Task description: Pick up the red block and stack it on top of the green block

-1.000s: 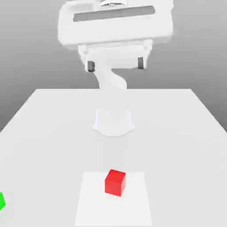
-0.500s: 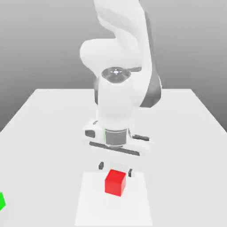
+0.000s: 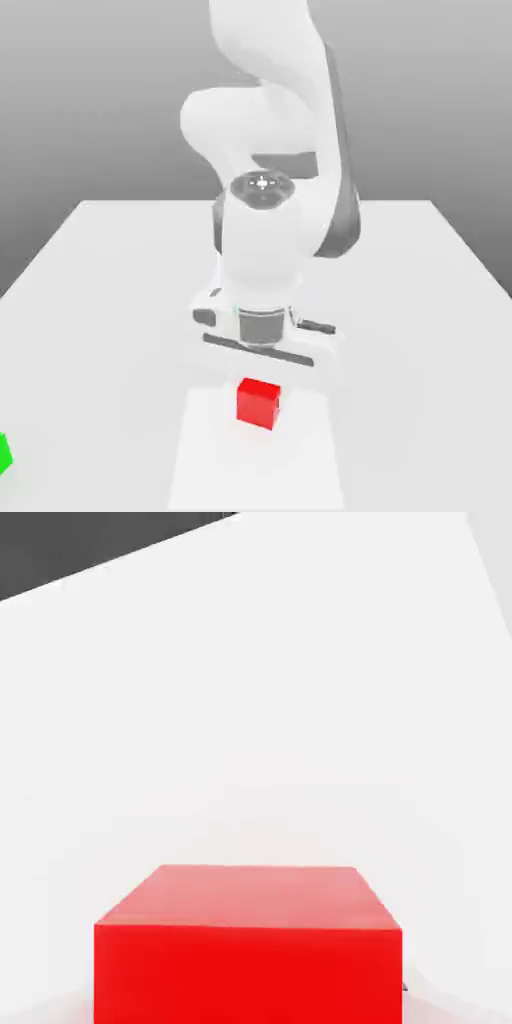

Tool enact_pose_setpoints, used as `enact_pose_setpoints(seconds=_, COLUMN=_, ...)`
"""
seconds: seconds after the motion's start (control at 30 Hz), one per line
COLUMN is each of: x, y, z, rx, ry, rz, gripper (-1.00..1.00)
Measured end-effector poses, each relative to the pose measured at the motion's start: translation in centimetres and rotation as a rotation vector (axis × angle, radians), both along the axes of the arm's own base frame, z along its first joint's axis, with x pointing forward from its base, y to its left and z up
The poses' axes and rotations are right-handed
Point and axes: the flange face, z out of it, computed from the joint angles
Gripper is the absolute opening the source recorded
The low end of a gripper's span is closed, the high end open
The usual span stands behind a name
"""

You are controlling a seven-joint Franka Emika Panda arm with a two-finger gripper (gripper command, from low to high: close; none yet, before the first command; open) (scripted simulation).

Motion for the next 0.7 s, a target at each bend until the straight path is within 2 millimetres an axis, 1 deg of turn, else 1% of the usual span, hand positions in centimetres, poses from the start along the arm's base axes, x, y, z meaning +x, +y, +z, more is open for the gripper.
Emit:
enact_pose_setpoints(seconds=0.03, x=0.3, y=-0.4, z=0.7, rx=0.001, ry=0.001, rz=-0.001, gripper=-1.0)
enact_pose_setpoints(seconds=0.07, x=1.0, y=-1.3, z=1.1, rx=0.002, ry=0.003, rz=-0.005, gripper=-1.0)
enact_pose_setpoints(seconds=0.1, x=1.8, y=-3.2, z=1.3, rx=0.004, ry=0.006, rz=-0.026, gripper=-1.0)
enact_pose_setpoints(seconds=0.13, x=2.6, y=-5.6, z=1.5, rx=0.007, ry=0.008, rz=-0.057, gripper=-1.0)
enact_pose_setpoints(seconds=0.23, x=4.9, y=-11.1, z=2.0, rx=0.012, ry=0.013, rz=-0.086, gripper=-1.0)
enact_pose_setpoints(seconds=0.33, x=6.5, y=-16.8, z=2.6, rx=0.015, ry=0.014, rz=-0.104, gripper=-1.0)
enact_pose_setpoints(seconds=0.43, x=7.1, y=-23.4, z=3.3, rx=0.015, ry=0.011, rz=-0.128, gripper=-1.0)
enact_pose_setpoints(seconds=0.57, x=6.5, y=-32.3, z=4.5, rx=0.007, ry=0.003, rz=-0.153, gripper=-1.0)
enact_pose_setpoints(seconds=0.6, x=6.3, y=-33.7, z=4.1, rx=0.005, ry=0.001, rz=-0.155, gripper=-1.0)
enact_pose_setpoints(seconds=0.63, x=6.2, y=-34.3, z=3.1, rx=0.003, ry=0.0, rz=-0.156, gripper=-1.0)
enact_pose_setpoints(seconds=0.7, x=6.1, y=-34.8, z=0.2, rx=0.002, ry=0.0, rz=-0.157, gripper=-1.0)
